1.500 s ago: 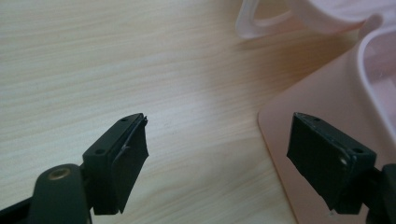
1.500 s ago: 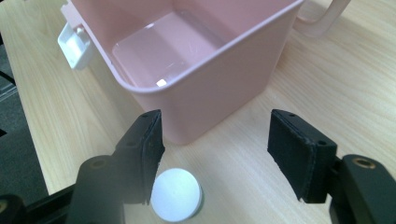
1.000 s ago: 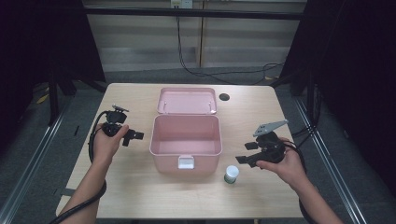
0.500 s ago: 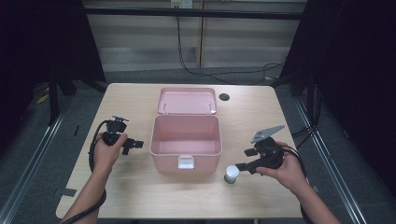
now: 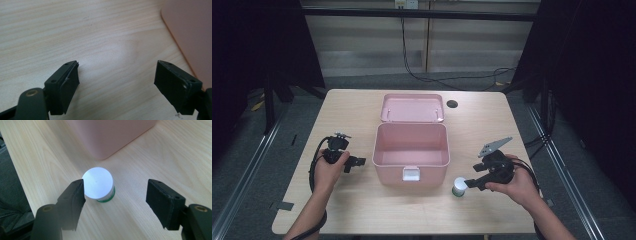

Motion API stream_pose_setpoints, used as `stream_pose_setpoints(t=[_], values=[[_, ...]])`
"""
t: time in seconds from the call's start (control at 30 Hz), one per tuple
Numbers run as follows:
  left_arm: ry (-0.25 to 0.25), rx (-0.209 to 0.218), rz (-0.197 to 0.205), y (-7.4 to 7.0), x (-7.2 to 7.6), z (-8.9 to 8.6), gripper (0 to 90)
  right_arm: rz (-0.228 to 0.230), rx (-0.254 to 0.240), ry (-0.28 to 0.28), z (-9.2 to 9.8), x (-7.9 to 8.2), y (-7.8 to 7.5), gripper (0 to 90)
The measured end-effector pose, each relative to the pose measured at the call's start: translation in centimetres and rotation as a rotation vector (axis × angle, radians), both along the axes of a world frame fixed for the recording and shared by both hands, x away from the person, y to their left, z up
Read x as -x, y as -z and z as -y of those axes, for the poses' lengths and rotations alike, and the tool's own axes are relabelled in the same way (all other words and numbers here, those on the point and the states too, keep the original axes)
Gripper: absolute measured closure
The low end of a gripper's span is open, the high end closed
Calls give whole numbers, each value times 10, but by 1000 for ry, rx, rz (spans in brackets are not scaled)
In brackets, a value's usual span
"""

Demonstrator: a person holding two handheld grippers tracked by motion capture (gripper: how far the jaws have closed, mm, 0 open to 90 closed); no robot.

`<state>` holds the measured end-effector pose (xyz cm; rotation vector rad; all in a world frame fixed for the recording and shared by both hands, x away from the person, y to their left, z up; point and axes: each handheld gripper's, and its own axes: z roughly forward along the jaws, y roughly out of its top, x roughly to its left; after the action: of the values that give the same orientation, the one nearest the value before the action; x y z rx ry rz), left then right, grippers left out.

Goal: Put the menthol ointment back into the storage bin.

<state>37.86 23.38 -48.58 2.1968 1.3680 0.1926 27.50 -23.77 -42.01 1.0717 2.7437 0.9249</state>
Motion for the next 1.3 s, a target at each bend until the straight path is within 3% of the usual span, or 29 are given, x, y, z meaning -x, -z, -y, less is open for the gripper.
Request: stream_pose_setpoints(t=[0.1,0.23,0.37,0.47,0.57,0.63,0.83,1.3], values=[[-9,5,41,3,2,2,174,-12,6,-4,-2,0,0,310],[9,-22,79,6,5,5,154,-15,18,-16,-6,1,-1,310],[46,-58,146,11,10,6,135,-19,36,-32,-9,2,1,310],[59,-54,190,16,14,6,99,-27,42,-36,-10,2,5,310],[70,-42,203,18,16,5,64,-34,52,-43,-13,3,7,310],[64,-22,239,23,17,4,9,-36,57,-53,-15,3,7,312],[71,-7,266,26,19,1,0,-43,92,-69,-22,3,13,320],[71,-7,266,26,19,1,0,-64,151,-94,-38,-3,25,366]])
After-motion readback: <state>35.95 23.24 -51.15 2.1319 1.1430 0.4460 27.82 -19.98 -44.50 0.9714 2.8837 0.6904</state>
